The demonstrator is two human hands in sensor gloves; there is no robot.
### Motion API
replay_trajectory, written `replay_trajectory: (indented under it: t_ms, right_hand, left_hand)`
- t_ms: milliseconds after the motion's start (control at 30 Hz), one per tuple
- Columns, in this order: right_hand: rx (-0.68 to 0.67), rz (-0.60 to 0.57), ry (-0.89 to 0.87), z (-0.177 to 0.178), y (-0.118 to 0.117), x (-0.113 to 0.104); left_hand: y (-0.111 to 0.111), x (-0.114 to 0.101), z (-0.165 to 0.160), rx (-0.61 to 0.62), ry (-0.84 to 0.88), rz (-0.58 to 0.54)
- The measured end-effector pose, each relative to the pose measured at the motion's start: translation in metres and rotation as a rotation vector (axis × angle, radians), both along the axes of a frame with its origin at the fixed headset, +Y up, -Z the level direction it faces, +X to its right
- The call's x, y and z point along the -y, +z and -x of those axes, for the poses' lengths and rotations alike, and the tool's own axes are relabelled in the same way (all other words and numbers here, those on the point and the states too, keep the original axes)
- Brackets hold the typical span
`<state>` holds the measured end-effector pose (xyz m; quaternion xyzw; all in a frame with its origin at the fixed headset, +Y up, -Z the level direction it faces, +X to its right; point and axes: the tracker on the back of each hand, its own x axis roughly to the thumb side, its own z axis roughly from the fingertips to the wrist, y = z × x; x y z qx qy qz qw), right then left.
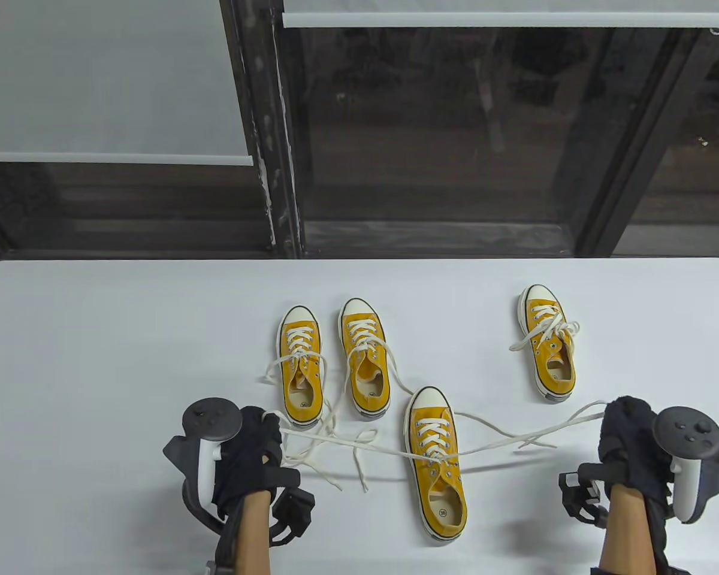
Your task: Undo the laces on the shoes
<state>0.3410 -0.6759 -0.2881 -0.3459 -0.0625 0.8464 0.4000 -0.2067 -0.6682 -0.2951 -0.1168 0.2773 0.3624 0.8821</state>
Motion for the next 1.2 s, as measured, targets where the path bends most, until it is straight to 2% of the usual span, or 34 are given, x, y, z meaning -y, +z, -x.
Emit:
replay_trajectory:
  t_ms: [100, 233, 433, 567, 733, 867, 933, 1000, 1067, 1200]
  right_hand:
    - [-0.011, 0.011, 0.06, 0.003, -0.002, -0.001]
    - [-0.112, -0.024, 0.088, 0.014, -0.006, -0.006]
    - [-0.356, -0.056, 0.031, 0.051, -0.015, -0.009]
    - [-0.543, -0.025, -0.032, 0.084, -0.021, -0.005]
    - [-0.772, 0.127, 0.013, 0.129, -0.024, 0.004]
    - [-0.965, 0.322, 0.096, 0.159, -0.026, 0.02]
    - [-1.012, 0.434, 0.131, 0.169, -0.025, 0.028]
    - [-1.042, 0.533, 0.215, 0.176, -0.025, 0.036]
    - [-1.012, 0.617, 0.298, 0.182, -0.024, 0.043]
    - [-0.909, 0.691, 0.544, 0.192, -0.023, 0.047]
  left_hand:
    - [-0.002, -0.005, -0.002, 0.026, -0.118, -0.006]
    - [-0.004, -0.01, -0.018, 0.175, -0.199, -0.047]
    - [0.0, -0.011, -0.055, 0.366, -0.251, -0.147]
    - [0.0, -0.006, -0.068, 0.43, -0.266, -0.142]
    - [0.0, 0.006, -0.078, 0.493, -0.289, -0.105]
    - [0.001, 0.011, -0.084, 0.527, -0.301, -0.091]
    - [0.0, 0.013, -0.086, 0.538, -0.308, -0.081]
    - [0.0, 0.014, -0.088, 0.55, -0.296, -0.073]
    - [0.0, 0.015, -0.089, 0.558, -0.298, -0.072]
    - [0.0, 0.016, -0.093, 0.586, -0.294, -0.065]
